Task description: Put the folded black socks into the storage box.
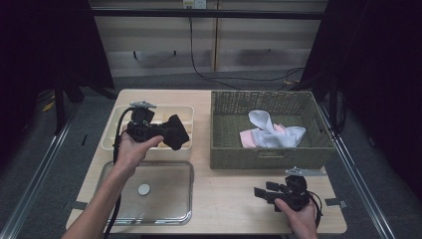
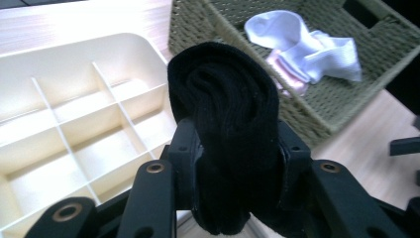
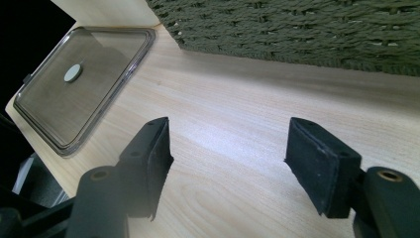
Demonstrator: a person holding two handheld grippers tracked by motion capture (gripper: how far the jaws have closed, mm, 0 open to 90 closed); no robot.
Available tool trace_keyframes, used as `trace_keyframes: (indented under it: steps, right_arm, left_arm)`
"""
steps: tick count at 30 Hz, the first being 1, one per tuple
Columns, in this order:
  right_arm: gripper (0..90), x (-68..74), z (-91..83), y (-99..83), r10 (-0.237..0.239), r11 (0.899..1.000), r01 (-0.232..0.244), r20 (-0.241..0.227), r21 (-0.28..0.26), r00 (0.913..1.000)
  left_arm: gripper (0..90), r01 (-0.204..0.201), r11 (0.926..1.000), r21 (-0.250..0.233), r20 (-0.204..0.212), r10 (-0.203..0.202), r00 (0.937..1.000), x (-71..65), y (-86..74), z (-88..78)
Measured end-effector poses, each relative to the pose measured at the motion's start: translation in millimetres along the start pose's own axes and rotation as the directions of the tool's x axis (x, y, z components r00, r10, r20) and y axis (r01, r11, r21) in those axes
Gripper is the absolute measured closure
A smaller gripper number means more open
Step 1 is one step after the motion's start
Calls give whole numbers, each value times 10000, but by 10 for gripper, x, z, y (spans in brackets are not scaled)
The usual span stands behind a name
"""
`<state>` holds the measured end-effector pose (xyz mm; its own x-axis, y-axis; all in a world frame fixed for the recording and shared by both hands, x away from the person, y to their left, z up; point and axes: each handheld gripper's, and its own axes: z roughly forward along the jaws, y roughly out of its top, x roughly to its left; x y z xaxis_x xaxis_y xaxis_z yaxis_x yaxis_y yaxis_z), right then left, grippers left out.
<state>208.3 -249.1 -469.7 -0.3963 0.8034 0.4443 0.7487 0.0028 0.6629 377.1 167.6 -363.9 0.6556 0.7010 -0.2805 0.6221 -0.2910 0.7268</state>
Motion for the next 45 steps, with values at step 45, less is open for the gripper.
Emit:
trace_keyframes:
  steps: [45]
  right_arm:
    - [230, 0, 0, -2, 218, 9998, -218, 149, 22, 9997]
  left_arm:
    - [618, 64, 9636, 2672, -630, 108, 9980, 319, 161, 690]
